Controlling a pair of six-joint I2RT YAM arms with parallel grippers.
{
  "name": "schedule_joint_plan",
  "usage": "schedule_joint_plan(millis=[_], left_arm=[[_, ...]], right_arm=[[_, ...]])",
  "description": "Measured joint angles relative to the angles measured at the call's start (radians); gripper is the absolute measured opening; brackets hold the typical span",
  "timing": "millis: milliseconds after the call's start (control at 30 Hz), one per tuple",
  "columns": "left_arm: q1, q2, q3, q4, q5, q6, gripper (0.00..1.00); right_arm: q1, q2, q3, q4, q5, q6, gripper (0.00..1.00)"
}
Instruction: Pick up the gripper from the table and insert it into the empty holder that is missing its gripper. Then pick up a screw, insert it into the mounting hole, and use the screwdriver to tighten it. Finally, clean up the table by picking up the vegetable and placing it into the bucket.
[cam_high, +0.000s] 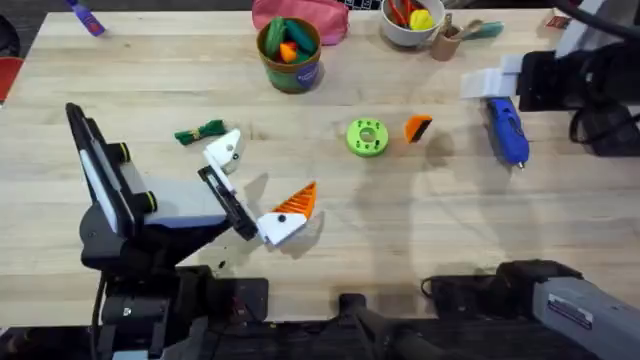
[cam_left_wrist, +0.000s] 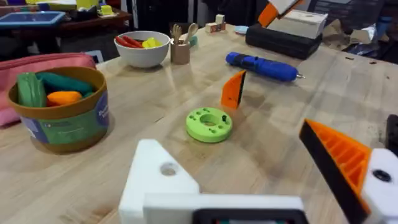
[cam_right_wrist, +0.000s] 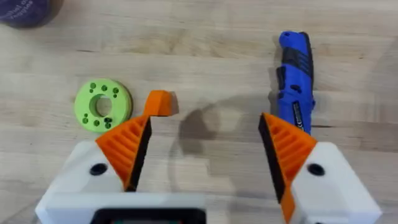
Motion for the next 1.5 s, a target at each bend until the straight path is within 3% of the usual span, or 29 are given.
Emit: schedule_joint_plan(millis=[533,967,1267,1500], left_arm=[[0.0,0.0,0.0,0.0,0.003,0.0,0.988],[0.0,0.0,0.0,0.0,0.003,0.0,0.987],[0.0,0.0,0.0,0.0,0.003,0.0,0.987],[0.0,0.0,0.0,0.0,0.003,0.0,0.987]], right_arm=[[0.017,0.021,0.021,-0.046,0.011,0.0,0.994],[0.197,0.386,0.412,-0.39,0.055,-0.06,0.994],[0.213,0.596,0.44,-0.38,0.06,-0.043,0.993],[0.214,0.642,0.415,-0.32,0.059,-0.001,0.993]])
